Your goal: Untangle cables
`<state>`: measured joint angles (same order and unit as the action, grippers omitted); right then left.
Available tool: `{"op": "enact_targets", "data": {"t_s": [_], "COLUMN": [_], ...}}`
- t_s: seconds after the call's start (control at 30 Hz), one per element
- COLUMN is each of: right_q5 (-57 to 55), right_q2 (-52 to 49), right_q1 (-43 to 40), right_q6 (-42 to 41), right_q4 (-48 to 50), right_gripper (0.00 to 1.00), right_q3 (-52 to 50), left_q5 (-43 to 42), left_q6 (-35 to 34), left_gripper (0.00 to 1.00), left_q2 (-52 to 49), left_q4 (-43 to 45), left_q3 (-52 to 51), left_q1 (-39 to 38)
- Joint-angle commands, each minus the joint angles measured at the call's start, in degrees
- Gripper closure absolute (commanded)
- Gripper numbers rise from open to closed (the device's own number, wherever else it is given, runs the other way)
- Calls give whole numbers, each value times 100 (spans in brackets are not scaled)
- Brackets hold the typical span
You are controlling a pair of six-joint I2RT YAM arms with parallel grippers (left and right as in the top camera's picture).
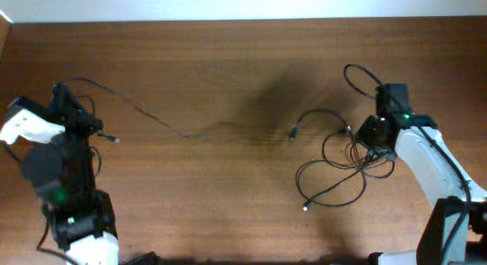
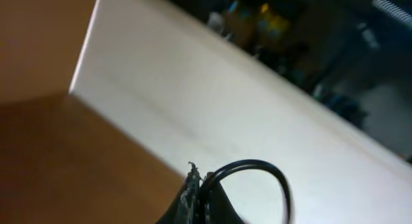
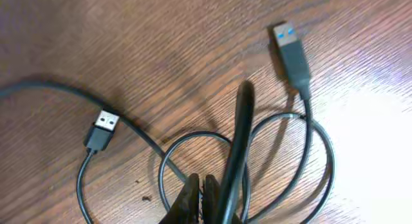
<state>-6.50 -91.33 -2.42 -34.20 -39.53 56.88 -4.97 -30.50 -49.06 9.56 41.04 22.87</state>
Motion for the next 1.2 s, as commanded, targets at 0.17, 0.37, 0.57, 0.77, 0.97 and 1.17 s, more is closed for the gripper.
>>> {"op": "enact_targets", "data": {"t_s": [0.17, 0.37, 0.57, 0.77, 0.97, 1.17], "right_q5": [2039, 2236, 1764, 1766, 1766, 1766], "right_q2": [66, 66, 66, 66, 63, 61], "right_q1": [170, 433, 428, 428, 433, 433], "right_q6": [1025, 1045, 1263, 1344, 1451, 1539], "right_q4": [203, 175, -203, -472, -481, -485], "right_gripper": [56, 18, 15, 12, 11, 11], "right_q3": [70, 70, 68, 66, 44, -20], "left_q5": [-4669, -3036, -699, 938, 608, 179], "left_q6": [319, 892, -1895, -4092, -4839, -5097], "left_gripper": [100, 100, 100, 92, 83, 56], "left_q2": [-2264, -3117, -3257, -3270, -4057, -4787], "left_q4": [1316, 647, -1766, -2892, -2850, -2658], "left_q3": [42, 42, 42, 26, 26, 26], "left_q1": [-382, -2068, -3064, -3676, -3713, -3713]}}
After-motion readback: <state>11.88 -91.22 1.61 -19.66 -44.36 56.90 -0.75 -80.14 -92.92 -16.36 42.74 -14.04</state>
